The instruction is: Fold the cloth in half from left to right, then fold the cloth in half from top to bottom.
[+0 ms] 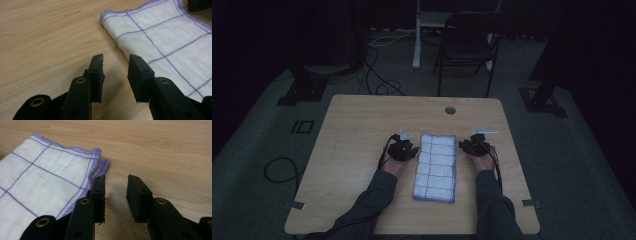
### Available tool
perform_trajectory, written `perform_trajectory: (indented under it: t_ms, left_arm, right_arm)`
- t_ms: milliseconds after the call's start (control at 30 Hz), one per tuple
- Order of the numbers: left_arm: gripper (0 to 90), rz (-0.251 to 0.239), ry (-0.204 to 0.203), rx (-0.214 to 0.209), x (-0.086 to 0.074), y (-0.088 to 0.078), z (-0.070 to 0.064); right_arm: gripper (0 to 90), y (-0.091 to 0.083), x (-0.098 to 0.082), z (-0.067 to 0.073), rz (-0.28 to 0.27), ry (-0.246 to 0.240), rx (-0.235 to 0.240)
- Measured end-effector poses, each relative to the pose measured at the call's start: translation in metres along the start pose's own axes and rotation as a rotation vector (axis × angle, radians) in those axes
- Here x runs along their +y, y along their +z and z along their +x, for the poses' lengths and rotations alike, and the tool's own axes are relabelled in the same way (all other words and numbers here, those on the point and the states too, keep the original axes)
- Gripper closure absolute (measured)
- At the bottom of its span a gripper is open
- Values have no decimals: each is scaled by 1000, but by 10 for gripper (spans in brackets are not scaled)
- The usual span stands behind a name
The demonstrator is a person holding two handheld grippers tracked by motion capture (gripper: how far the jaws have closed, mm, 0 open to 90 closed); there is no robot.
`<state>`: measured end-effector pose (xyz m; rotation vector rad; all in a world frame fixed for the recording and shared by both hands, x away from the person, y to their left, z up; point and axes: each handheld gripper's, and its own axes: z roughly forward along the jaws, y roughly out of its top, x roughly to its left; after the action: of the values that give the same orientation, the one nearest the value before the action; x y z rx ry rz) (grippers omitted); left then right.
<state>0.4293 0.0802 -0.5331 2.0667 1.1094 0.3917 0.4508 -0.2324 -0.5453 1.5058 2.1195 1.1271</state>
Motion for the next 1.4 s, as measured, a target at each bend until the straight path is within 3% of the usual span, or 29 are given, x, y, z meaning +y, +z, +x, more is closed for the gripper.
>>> perform_trajectory:
  t_ms: [267,567,1033,1400]
  left_arm:
    - [643,-1,-26,-3,5,7,4]
    - [634,-23,-91,-33,16,10,10]
    - [587,-26,-86,-28,35,23,8]
    - [563,8,-115,-12,43,43,9]
  right_arm:
    - [688,-1,-2,-1,-8,1,8]
    - [688,-1,-3,-1,-15,4,10]
    - [686,-1,-3,-1,-13,7,9]
    - [681,-1,-3,3,-7,-6,-1]
